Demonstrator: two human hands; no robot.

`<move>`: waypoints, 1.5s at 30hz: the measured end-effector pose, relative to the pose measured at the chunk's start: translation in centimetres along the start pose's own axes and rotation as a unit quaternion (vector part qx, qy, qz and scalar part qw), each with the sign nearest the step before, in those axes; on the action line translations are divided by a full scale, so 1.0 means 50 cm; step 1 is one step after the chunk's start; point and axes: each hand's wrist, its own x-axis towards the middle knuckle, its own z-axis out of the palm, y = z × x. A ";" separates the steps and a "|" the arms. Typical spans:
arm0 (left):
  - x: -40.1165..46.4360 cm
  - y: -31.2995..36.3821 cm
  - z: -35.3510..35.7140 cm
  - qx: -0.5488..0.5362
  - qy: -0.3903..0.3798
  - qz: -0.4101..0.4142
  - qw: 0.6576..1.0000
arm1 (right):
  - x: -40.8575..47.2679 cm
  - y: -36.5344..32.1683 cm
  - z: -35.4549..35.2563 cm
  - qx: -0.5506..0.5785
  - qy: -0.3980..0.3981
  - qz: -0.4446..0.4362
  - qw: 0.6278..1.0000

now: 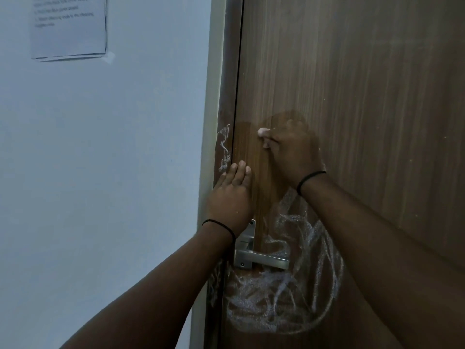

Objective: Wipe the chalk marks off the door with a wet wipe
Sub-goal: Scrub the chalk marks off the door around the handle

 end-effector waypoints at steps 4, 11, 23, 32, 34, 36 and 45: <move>-0.001 0.010 -0.004 -0.011 0.013 -0.008 1.000 | -0.017 0.067 -0.056 0.004 0.078 0.089 0.993; 0.012 0.063 -0.028 -0.090 0.097 0.065 0.989 | -0.104 0.109 -0.105 -0.036 -0.045 -0.025 0.998; 0.073 0.065 0.031 -0.152 0.143 0.059 0.976 | -0.167 0.114 -0.105 -0.037 -0.049 -0.021 0.998; 0.068 0.061 0.013 -0.154 0.125 0.061 0.978 | -0.181 0.065 -0.058 -0.062 -0.061 -0.066 0.994; 0.066 0.056 0.007 -0.148 0.116 0.072 0.980 | -0.194 0.079 -0.061 -0.038 -0.048 -0.045 0.997; 0.066 0.056 0.007 -0.145 0.111 0.070 0.981 | -0.183 0.087 -0.057 -0.032 -0.010 -0.006 0.999; 0.069 0.050 -0.003 -0.132 0.079 0.066 0.986 | -0.227 0.076 -0.048 -0.091 -0.067 -0.089 0.990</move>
